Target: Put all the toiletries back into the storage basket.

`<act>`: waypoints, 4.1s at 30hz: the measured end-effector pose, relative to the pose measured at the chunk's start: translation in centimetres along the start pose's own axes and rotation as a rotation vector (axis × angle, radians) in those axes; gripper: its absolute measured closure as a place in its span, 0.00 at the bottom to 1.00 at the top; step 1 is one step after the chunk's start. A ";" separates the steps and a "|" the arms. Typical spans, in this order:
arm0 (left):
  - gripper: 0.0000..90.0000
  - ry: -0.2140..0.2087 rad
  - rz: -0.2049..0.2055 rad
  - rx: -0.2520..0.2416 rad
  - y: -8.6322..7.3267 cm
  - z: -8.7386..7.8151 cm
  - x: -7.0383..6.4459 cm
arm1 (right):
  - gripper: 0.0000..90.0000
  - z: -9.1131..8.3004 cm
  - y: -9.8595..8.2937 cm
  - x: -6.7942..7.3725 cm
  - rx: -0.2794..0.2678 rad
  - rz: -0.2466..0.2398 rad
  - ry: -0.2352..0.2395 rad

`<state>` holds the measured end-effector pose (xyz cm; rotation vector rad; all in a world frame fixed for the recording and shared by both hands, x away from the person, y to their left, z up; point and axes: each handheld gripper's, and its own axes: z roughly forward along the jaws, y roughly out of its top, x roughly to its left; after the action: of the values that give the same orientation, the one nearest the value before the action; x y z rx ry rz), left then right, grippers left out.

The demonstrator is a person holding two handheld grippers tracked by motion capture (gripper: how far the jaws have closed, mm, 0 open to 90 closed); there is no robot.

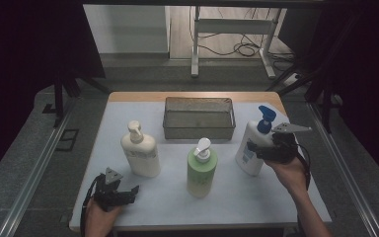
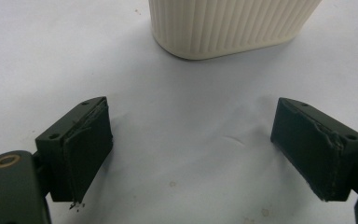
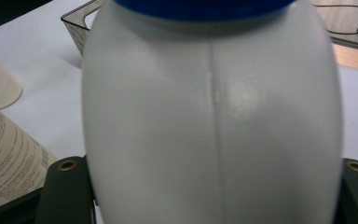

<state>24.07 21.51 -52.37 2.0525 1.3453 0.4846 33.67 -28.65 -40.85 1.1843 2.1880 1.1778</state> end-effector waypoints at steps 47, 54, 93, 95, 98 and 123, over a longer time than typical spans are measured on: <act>0.13 0.000 0.000 0.000 0.0 0.0 0.0 | 0.43 -1.0 2.0 1.3 0.010 -0.068 -0.002; 0.13 0.000 0.005 0.004 0.0 0.0 0.0 | 0.43 -1.1 2.6 1.6 0.007 -0.082 0.009; 0.13 0.000 0.005 0.004 0.0 0.0 0.0 | 0.43 -0.3 7.1 3.7 -0.010 -0.123 0.051; 0.13 0.000 0.004 0.004 0.0 0.0 0.0 | 0.43 -0.3 7.4 3.8 -0.011 -0.123 0.050; 0.13 0.000 0.004 0.004 0.0 0.0 0.0 | 0.43 -0.3 7.8 3.8 -0.015 -0.124 0.047; 0.13 0.000 -0.001 -0.001 0.0 0.0 0.0 | 0.43 0.9 10.7 4.7 -0.037 -0.139 0.026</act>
<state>24.08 21.50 -52.38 2.0510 1.3457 0.4842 36.89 -21.29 -32.36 0.9905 2.2184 1.1758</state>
